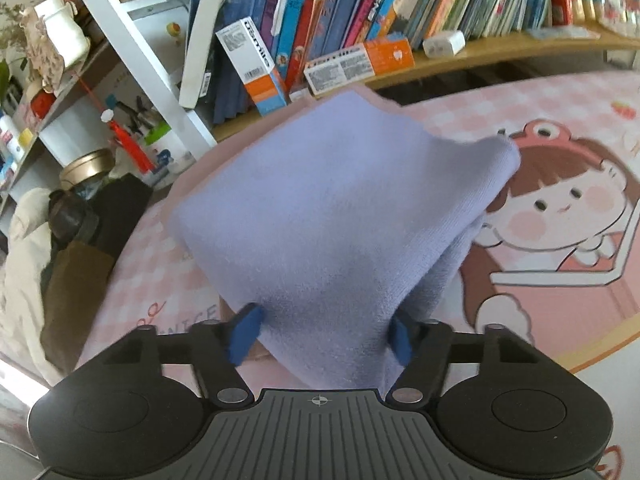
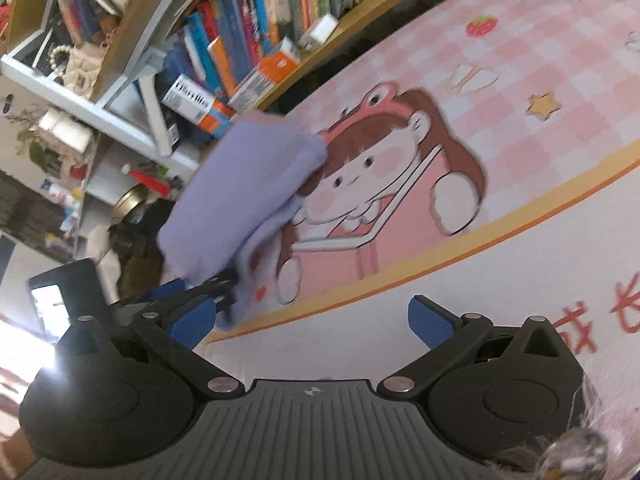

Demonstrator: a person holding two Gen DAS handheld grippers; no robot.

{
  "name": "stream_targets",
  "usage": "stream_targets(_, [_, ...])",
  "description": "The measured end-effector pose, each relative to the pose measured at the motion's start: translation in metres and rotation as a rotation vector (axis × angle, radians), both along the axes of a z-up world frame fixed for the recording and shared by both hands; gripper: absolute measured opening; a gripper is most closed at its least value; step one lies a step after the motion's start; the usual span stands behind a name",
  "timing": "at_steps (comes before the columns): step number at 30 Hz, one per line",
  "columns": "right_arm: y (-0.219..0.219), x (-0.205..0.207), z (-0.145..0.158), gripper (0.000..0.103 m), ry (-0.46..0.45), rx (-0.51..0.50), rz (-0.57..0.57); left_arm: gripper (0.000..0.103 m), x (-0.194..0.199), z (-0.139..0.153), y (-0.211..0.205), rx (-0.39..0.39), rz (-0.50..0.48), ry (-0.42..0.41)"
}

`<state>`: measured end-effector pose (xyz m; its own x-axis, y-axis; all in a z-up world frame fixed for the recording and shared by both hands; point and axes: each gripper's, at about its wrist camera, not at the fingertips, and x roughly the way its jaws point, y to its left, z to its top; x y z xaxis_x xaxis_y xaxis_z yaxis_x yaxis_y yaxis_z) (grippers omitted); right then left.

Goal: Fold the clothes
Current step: 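Grasp the sweater edge with the left gripper while the right gripper grasps another edge, then lift the sweater with both grippers and shake it open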

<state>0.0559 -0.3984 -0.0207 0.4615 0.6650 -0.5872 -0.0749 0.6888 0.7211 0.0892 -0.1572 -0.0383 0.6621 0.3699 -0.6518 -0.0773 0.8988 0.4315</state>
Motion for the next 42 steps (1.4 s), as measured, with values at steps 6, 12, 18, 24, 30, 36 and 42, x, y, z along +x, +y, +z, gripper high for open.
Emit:
stream_targets(6, [0.005,0.007,-0.007,0.103,0.051,0.082,0.056,0.009,-0.02,0.025,-0.008,-0.041,-0.021,-0.088])
stream_targets(12, [0.008,0.016,0.003,0.103,-0.033,0.117,0.03,0.009,-0.058,0.06,-0.028,-0.108,-0.082,-0.172])
stream_targets(18, [0.009,0.04,-0.02,0.086,0.186,0.397,0.051,0.009,-0.091,0.071,-0.041,-0.143,-0.117,-0.167])
stream_targets(24, [0.006,0.042,-0.037,0.049,0.347,0.538,0.005,0.009,-0.123,0.076,-0.047,-0.16,-0.121,-0.155])
stream_targets(30, [-0.003,0.034,-0.042,0.019,0.405,0.59,-0.051,0.009,-0.141,0.084,-0.052,-0.14,-0.127,-0.162])
stream_targets(36, [-0.027,0.04,-0.015,0.012,0.257,0.672,-0.053,0.009,-0.146,0.103,-0.061,-0.18,-0.184,-0.227])
stream_targets(42, [-0.076,0.055,0.095,0.011,-0.183,0.773,-0.033,0.008,-0.161,0.175,-0.075,-0.349,-0.388,-0.501])
